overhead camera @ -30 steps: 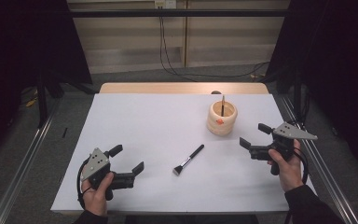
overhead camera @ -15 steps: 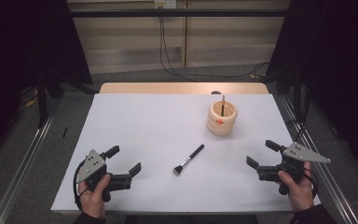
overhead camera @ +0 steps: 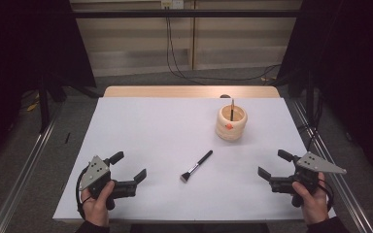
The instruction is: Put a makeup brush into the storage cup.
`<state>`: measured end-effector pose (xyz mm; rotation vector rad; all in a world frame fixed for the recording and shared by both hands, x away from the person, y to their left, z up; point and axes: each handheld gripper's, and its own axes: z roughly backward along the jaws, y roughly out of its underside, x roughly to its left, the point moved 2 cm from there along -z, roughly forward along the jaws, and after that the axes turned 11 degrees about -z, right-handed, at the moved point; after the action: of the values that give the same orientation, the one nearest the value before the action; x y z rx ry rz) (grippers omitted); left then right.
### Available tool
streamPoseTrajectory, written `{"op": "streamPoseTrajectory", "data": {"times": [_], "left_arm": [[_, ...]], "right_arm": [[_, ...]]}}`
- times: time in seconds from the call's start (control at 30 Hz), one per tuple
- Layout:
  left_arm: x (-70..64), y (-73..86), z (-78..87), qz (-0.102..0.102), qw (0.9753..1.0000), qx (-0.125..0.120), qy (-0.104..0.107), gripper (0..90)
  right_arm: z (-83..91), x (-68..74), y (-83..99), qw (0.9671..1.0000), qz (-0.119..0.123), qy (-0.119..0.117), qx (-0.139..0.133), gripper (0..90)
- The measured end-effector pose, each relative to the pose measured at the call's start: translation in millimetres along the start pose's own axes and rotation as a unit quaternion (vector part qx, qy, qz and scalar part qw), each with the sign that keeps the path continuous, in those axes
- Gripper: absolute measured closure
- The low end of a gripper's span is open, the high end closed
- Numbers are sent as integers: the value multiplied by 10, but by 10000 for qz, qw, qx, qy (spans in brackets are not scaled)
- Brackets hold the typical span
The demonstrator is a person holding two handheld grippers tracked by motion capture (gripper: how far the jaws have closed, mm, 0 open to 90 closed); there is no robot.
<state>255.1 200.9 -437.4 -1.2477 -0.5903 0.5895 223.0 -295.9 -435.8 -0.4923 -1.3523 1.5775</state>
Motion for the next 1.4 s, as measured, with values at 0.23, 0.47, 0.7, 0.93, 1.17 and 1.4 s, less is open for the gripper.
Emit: {"op": "streamPoseTrajectory", "data": {"times": [0.23, 0.47, 0.7, 0.93, 1.17, 1.4], "left_arm": [[5, 7, 9, 6, 10000, 16, -4, 14], [-15, 5, 22, -68, 10000, 48, -26, 13], [-50, -10, 35, 2, 10000, 3, 30, 9], [-38, -2, 38, -29, 10000, 38, -29, 11], [-55, -13, 23, -32, 10000, 57, 8, 10], [-38, -1, 21, -2, 10000, 70, 29, 12]], "right_arm": [[-71, 18, -18, 9998, -174, -101, -72, 18], [-175, 61, -28, 9994, -41, -312, 145, 16], [-347, 105, -91, 9989, 206, -419, 78, 27], [-496, 129, -187, 9970, 539, -540, -116, 18], [-624, 164, -322, 9953, 682, -673, -126, 15], [-849, 253, -436, 9926, 736, -968, 6, 12]]}}
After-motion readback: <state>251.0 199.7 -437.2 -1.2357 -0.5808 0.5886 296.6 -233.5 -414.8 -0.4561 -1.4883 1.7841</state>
